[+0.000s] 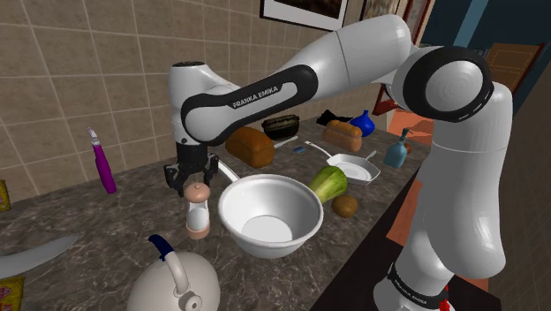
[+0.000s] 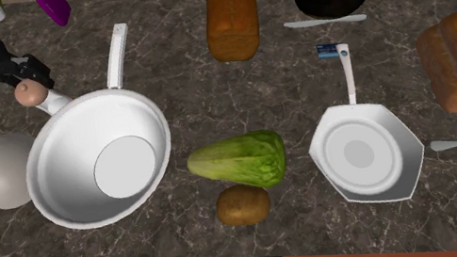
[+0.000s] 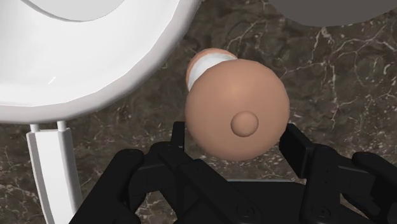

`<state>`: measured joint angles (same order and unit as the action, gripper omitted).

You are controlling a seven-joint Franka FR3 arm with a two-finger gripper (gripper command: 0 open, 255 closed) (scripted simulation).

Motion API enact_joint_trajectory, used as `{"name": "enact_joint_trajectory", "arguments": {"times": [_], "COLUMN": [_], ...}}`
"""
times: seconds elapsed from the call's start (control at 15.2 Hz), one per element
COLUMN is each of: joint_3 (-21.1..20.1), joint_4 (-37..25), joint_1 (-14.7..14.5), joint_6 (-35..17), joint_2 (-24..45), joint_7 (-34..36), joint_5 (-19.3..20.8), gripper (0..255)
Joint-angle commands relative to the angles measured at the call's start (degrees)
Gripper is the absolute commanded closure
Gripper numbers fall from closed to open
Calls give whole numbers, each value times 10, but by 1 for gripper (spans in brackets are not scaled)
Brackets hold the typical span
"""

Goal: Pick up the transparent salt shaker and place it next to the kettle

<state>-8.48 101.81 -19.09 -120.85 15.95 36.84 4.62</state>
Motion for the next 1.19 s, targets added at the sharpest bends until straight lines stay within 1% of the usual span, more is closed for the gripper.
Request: {"name": "enact_joint_trajectory", "arguments": {"times": [0.0, 0.2, 0.26, 0.59, 0.86, 1.12], "joint_3": [0, 0, 0, 0, -2, -2], "joint_4": [0, 0, 0, 0, -39, -39], "joint_1": [0, 0, 0, 0, 0, 0], "joint_6": [-1, -1, -1, -1, 63, 63], "joint_2": [0, 0, 0, 0, -25, -25], "joint_7": [0, 0, 0, 0, -4, -4], "joint_5": [0, 0, 0, 0, -6, -6], "gripper": [255, 255, 0, 0, 0, 0]}}
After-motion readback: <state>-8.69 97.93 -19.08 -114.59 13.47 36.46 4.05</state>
